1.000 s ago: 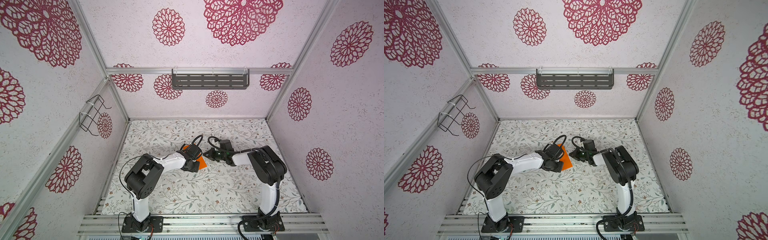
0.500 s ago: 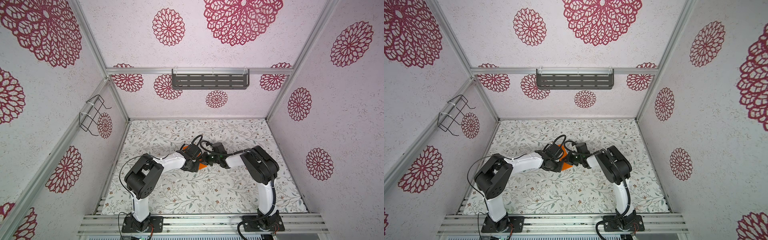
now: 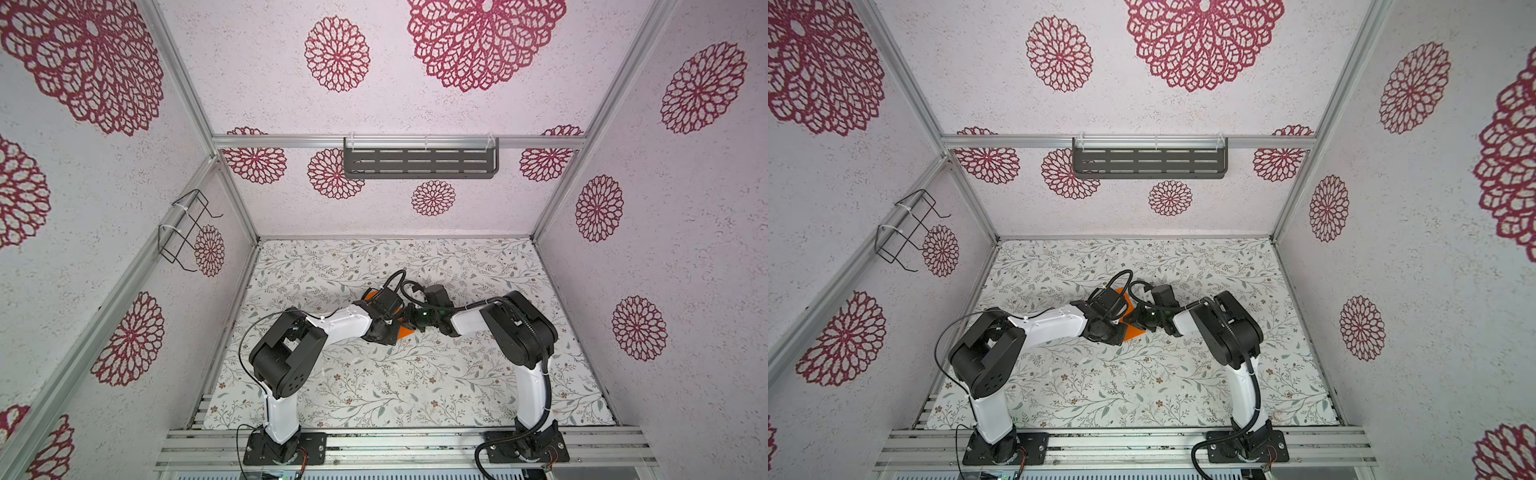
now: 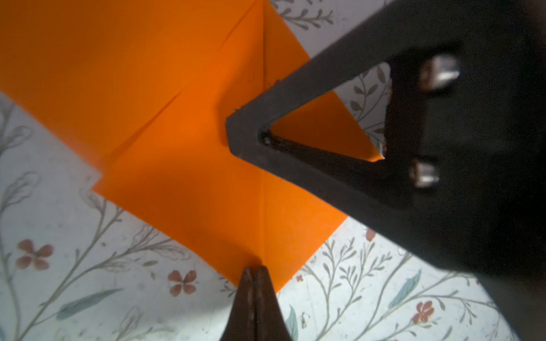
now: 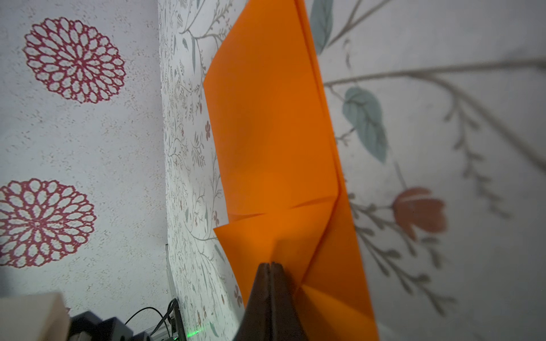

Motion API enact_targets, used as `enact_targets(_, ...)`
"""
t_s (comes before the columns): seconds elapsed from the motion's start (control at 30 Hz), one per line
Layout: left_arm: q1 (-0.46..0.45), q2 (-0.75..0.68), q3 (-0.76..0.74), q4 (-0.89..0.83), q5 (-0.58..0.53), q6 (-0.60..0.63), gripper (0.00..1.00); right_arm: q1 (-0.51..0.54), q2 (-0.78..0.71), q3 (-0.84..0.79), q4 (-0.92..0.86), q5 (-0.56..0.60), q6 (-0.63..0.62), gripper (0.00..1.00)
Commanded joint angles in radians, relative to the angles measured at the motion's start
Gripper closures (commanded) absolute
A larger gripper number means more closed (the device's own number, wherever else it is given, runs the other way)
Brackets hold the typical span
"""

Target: Fold a paper plane with a square sheet of paper (pick it up from the middle)

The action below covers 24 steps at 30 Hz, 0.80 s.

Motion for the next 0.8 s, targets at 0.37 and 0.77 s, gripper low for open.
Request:
enact_targets(0.37,-0.030,-0.037,-0.062,-0.080,0.024,-0.016,1.00,-0.010,0.036,0.001,-0.071,0.041,0.019,0.99)
enact_targets(0.77,0.060,-0.182,-0.010,-0.061,0.021,-0.095,0.89,-0.013,-0.085,0.030,-0.005,-0.027,0.027,0.87)
